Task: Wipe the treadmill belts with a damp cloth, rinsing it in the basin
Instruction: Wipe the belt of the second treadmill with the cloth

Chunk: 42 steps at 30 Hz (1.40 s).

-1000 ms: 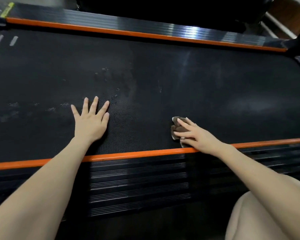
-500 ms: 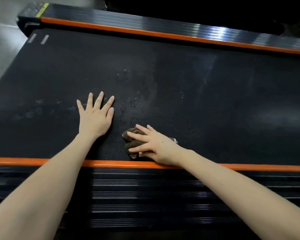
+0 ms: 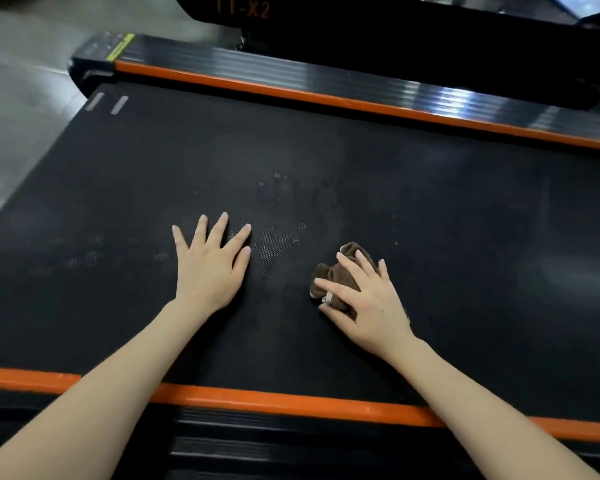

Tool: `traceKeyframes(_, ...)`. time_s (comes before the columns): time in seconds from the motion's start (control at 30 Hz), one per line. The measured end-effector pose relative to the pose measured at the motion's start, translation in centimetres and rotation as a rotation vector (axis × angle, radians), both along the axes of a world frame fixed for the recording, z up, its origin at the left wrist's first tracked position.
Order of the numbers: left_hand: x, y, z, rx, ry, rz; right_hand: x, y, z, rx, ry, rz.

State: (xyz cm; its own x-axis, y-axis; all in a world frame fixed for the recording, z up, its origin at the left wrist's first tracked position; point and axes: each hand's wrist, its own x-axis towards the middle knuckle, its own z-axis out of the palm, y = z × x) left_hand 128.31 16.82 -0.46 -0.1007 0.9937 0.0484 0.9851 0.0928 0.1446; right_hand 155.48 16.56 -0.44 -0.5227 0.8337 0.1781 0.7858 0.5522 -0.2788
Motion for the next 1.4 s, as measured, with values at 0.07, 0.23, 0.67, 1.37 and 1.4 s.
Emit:
traceKeyframes(0.07,-0.4,2.3,0.6,0.026,0.036,0.011,-1.3,2.9,0.0,0.005,0.026,-0.047)
traceKeyframes(0.23,-0.5,5.5,-0.4,-0.033,0.032,0.042,-3.8,12.5,0.1,0.046,0.013,-0.199)
traceKeyframes(0.67,-0.6,5.6,-0.5,-0.009,0.024,0.036,-4.4,2.2,0.6,-0.040,0.074,0.483)
traceKeyframes(1.37,-0.7,5.8,-0.8,-0.015,0.026,0.051,0.3,5.9,8.0,-0.206,0.366,-0.119)
traceKeyframes(1.4,-0.7,5.7,-0.8,-0.020,0.025,0.050,0.5,5.4,9.5,-0.350,0.577,-0.123)
